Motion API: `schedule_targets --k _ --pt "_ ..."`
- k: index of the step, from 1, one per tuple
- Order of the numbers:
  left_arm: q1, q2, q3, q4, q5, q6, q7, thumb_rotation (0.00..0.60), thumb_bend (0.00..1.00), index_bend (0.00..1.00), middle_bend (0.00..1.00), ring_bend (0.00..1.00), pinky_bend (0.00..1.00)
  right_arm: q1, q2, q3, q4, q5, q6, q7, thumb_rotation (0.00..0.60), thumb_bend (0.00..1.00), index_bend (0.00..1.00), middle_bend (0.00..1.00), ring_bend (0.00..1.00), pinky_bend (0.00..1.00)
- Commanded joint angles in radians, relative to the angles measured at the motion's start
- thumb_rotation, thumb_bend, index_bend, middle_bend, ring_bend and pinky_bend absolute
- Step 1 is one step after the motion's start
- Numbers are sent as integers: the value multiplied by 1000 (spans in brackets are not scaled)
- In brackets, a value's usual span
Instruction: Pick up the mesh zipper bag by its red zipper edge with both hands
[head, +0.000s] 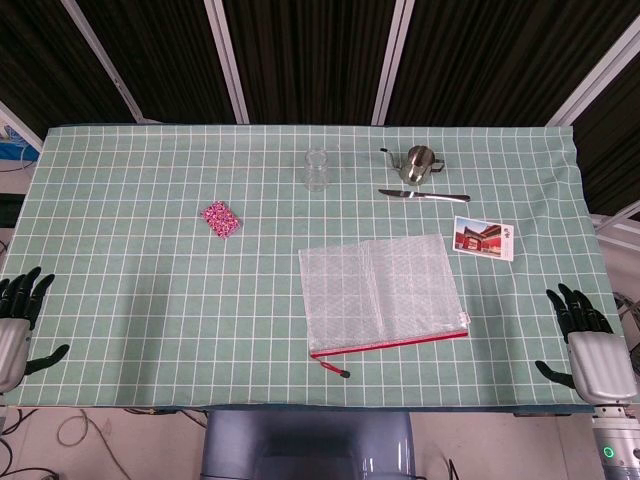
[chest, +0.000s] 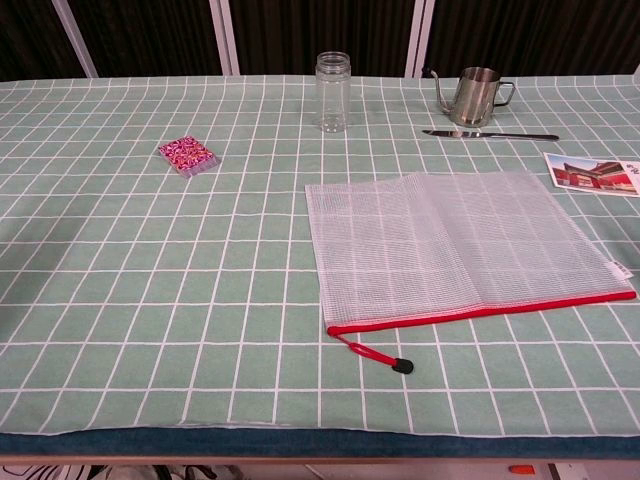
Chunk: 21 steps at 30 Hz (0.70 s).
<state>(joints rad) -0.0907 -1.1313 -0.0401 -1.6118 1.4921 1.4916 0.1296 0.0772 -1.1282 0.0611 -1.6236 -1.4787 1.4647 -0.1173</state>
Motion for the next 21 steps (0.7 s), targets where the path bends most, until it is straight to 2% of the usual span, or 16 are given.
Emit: schedule_targets --k 1,7,9,11,14,16,21 --pt "-1 -1 -1 -1 -4 -3 0 600 0 0 0 0 0 0 0 1 -2 2 -1 0 600 22 0 0 0 212" --pt "-6 -5 -5 -5 -8 -11 -6 600 0 0 0 0 0 27 18 19 -28 -50 10 44 600 35 0 0 0 212" --pt "-8 -7 -7 -2 -6 -10 -8 600 0 0 0 0 0 44 18 28 -33 -82 17 59 600 66 0 26 34 238" --pt "-10 -9 -7 1 -6 -12 -6 600 0 0 0 0 0 62 17 36 -47 -108 18 70 600 90 0 108 122 310" --pt "-11 -10 -8 1 -13 -18 -5 600 0 0 0 0 0 95 22 47 -96 -138 -2 79 600 136 30 338 345 471" --pt "-12 -9 -8 0 -16 -20 -5 600 0 0 0 0 0 119 23 53 -135 -156 -21 77 600 166 85 494 496 563" --pt "-13 -7 -8 -1 -15 -21 -6 600 0 0 0 0 0 206 8 61 -227 -174 -144 12 600 174 164 680 670 682"
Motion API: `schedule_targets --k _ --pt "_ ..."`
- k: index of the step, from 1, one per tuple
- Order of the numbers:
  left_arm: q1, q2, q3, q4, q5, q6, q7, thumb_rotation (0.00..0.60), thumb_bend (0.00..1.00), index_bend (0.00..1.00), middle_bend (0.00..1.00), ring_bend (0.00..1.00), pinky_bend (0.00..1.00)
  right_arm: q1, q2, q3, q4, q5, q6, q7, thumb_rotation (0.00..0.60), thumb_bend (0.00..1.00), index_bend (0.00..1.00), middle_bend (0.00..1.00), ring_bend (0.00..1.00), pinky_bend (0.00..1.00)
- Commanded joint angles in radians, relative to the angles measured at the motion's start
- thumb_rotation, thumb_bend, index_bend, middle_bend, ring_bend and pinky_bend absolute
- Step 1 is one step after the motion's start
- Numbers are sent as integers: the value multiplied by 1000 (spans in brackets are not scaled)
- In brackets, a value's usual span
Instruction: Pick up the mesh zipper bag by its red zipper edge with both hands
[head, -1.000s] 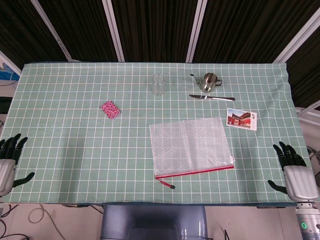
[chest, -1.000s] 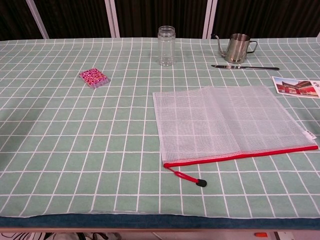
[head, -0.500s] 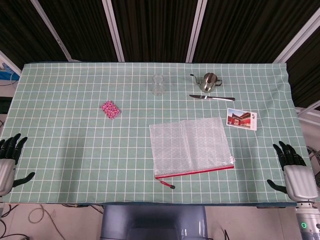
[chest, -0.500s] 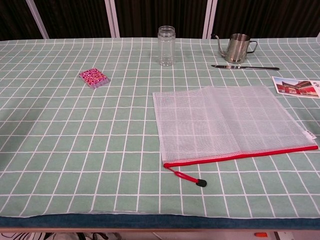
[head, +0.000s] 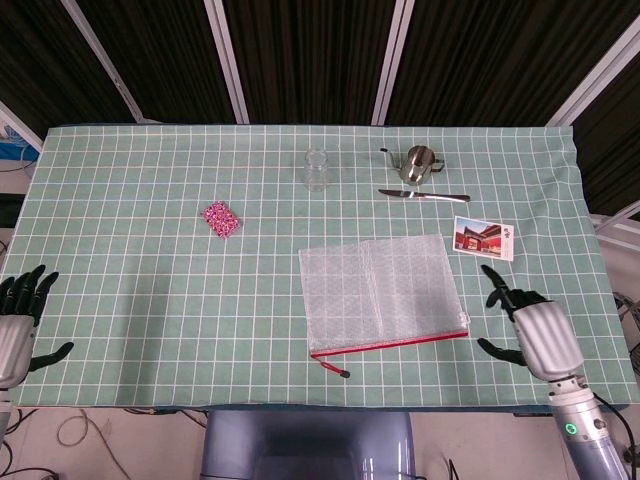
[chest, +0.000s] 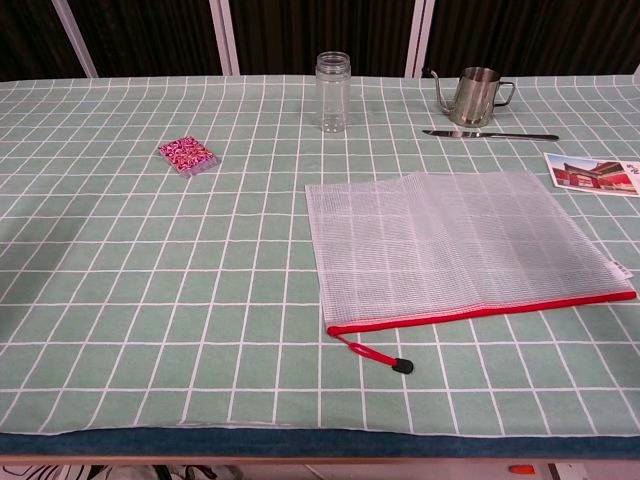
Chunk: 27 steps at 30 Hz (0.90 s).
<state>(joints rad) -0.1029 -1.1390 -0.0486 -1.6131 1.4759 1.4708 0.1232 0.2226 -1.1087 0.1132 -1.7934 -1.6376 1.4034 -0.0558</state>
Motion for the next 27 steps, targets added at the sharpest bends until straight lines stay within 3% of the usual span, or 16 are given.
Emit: schedule_targets --k 1,9,13,23,27 --pt "0 1 1 1 1 -1 0 600 0 0 0 0 0 79 -23 10 -69 -8 -114 -72 600 174 183 725 711 706" --pt "-2 0 -2 0 -8 -5 1 600 0 0 0 0 0 200 -164 14 -77 80 -305 -177 600 193 366 985 950 854" --pt "-3 0 -3 -4 -15 -10 2 600 0 0 0 0 0 244 -245 22 -72 160 -371 -232 600 203 439 1000 993 888" --pt "-7 3 -5 -9 -26 -22 3 600 0 0 0 0 0 284 -393 7 -45 283 -402 -366 600 228 508 1000 1000 889" --pt "-10 7 -5 -11 -31 -30 -7 600 0 0 0 0 0 301 -493 3 8 343 -407 -408 600 239 519 1000 1000 889"
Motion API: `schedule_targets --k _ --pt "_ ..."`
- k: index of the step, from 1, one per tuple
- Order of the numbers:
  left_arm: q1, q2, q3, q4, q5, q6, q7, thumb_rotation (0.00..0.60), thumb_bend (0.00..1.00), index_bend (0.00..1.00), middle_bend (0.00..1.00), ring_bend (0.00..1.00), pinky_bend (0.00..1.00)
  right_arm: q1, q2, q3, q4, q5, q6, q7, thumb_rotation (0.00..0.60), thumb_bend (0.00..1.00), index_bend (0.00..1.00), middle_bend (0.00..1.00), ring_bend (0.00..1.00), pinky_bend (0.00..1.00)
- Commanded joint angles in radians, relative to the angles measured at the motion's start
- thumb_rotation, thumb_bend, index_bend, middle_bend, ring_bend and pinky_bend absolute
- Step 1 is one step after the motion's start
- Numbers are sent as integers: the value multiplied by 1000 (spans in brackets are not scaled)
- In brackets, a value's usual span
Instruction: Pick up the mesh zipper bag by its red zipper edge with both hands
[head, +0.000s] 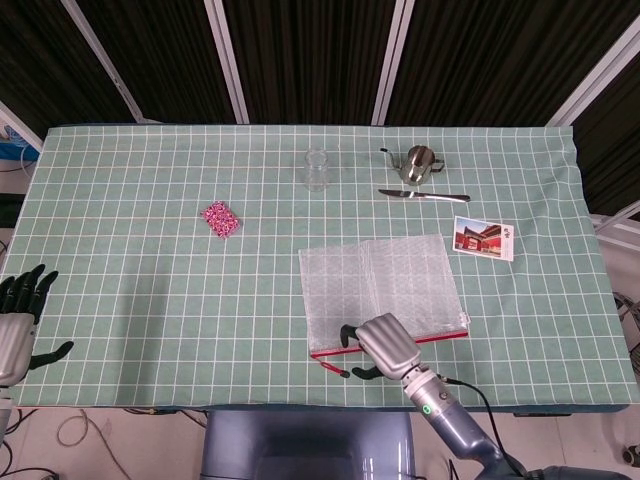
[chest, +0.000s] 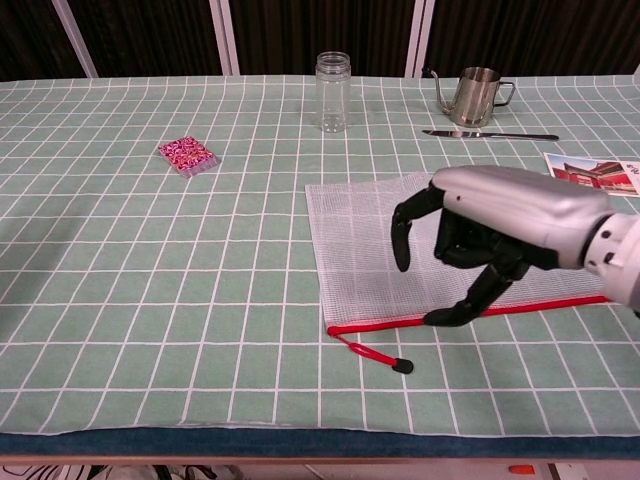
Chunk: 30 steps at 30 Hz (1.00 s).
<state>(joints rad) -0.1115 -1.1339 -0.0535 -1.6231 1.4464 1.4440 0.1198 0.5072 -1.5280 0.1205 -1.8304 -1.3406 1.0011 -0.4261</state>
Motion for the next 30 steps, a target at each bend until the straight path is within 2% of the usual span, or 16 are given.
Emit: schedule_targets --k 1,14,30 --pt "-1 3 0 -1 -2 -4 -5 600 0 0 0 0 0 18 -87 -4 52 54 -1 -44 600 242 522 1000 1000 889" --pt "-6 12 4 -7 -6 -19 -20 600 0 0 0 0 0 26 -214 -13 141 143 33 -94 600 336 526 1000 1000 889" --pt "-8 17 4 -8 -9 -25 -31 600 0 0 0 0 0 12 -291 -36 189 190 66 -89 600 349 526 1000 1000 889"
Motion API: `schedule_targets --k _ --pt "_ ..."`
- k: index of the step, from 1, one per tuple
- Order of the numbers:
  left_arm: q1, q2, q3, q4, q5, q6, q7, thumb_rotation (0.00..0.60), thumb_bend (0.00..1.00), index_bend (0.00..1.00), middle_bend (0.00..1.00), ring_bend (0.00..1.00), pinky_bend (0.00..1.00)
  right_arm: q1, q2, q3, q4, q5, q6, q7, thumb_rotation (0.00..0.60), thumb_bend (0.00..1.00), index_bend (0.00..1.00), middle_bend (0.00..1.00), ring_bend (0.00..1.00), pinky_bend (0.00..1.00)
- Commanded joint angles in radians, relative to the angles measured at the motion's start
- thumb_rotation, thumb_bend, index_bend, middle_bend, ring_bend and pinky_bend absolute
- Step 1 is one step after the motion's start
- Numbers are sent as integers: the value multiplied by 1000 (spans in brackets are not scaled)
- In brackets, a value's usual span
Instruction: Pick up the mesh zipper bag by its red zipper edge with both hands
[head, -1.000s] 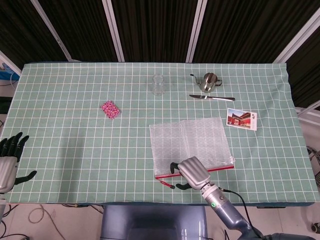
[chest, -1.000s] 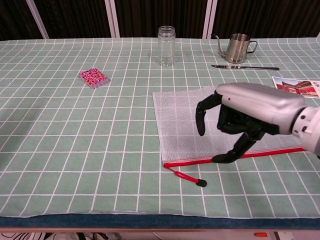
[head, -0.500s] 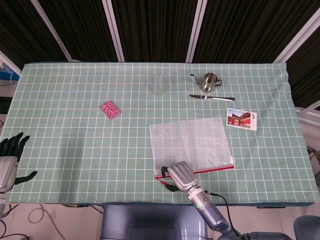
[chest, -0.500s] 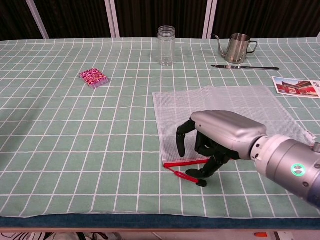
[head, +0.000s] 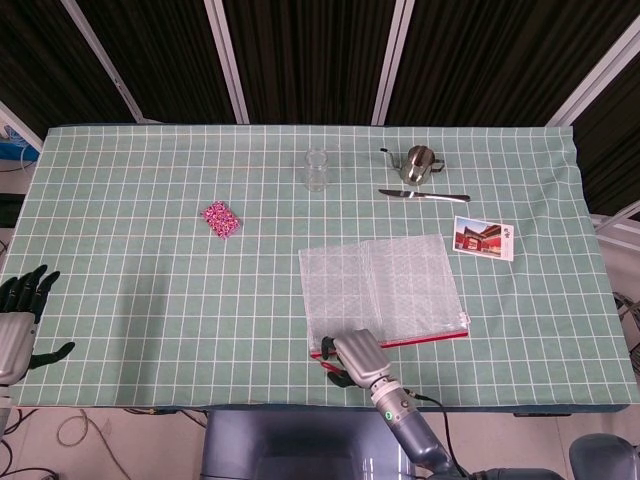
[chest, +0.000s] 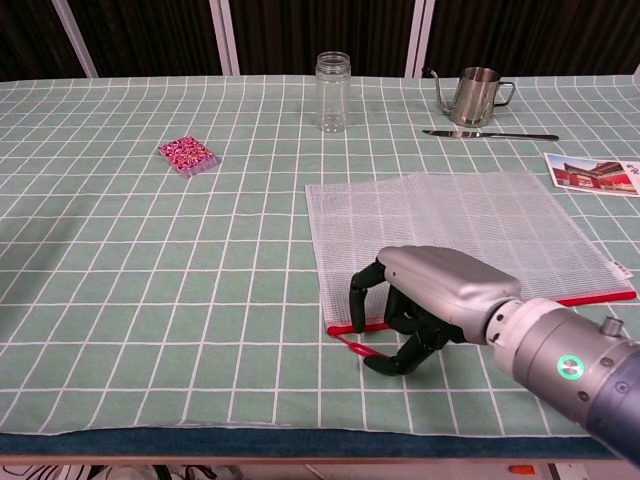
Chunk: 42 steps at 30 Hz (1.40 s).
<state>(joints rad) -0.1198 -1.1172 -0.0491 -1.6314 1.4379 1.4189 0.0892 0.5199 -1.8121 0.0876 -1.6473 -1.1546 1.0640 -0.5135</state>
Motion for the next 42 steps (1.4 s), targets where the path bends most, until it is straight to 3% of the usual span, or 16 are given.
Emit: schedule_targets --k 1,23,42 --pt "0 0 0 0 0 0 -1 600 0 0 0 0 0 -2 -11 -4 10 7 5 -1 600 349 526 1000 1000 889" --pt "-1 3 1 -4 -6 -3 -5 600 0 0 0 0 0 -15 -19 -17 32 31 22 11 600 413 545 1000 1000 890" --pt "-3 6 1 -6 -7 -6 -12 600 0 0 0 0 0 -29 -16 -39 40 19 32 26 600 565 600 1000 1000 889"
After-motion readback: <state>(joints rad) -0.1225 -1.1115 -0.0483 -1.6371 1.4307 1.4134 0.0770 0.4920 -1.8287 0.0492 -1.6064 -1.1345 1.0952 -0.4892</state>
